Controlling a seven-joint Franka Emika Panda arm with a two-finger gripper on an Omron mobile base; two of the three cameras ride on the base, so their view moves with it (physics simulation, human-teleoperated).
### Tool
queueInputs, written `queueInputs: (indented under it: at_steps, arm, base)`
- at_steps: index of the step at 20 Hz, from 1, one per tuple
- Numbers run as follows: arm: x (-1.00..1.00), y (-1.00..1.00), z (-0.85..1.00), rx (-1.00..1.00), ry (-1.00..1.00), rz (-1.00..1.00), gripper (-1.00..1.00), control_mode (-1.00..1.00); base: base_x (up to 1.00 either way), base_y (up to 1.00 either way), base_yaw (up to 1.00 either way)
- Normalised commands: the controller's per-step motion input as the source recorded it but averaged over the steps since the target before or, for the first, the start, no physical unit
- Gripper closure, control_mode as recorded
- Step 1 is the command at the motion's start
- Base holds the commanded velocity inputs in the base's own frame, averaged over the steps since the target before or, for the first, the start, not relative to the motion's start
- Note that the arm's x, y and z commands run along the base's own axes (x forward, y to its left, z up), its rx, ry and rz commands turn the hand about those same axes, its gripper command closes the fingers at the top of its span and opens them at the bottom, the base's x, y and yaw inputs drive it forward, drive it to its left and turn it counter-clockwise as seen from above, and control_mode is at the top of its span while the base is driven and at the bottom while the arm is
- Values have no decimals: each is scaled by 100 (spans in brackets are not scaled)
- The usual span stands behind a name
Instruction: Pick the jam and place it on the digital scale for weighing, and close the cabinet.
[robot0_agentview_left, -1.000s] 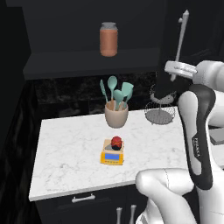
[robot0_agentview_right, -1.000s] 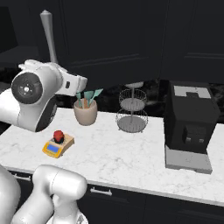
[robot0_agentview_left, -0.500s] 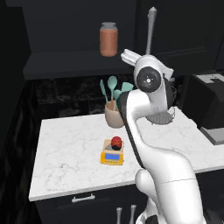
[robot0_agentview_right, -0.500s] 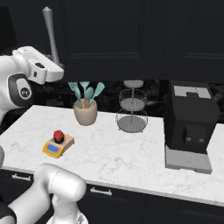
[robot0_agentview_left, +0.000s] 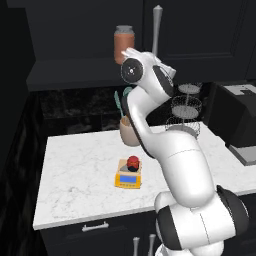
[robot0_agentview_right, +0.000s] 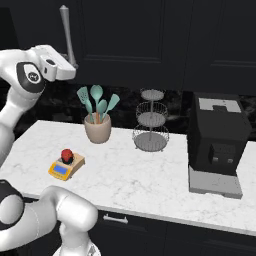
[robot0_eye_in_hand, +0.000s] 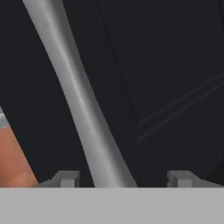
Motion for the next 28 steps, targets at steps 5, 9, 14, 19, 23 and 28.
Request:
queueInputs:
  at_steps: [5, 9, 14, 19, 23, 28]
  arm:
    - [2, 0, 0, 0, 0, 0, -100, -100]
    - [-45, 3, 0, 0, -1, 1, -100, -100]
    - [-100, 16, -1, 0, -8, 4, -100, -100]
    - [-100, 11, 0, 0, -8, 1, -100, -100]
    - [-100, -3, 0, 0, 0, 0, -100, -100]
    - [-100, -19, -27, -5, 0, 8, -100, -100]
  base:
    - [0, 0, 0]
    - [0, 0, 0]
    - [0, 0, 0]
    - [0, 0, 0]
    - [0, 0, 0]
    - [0, 0, 0]
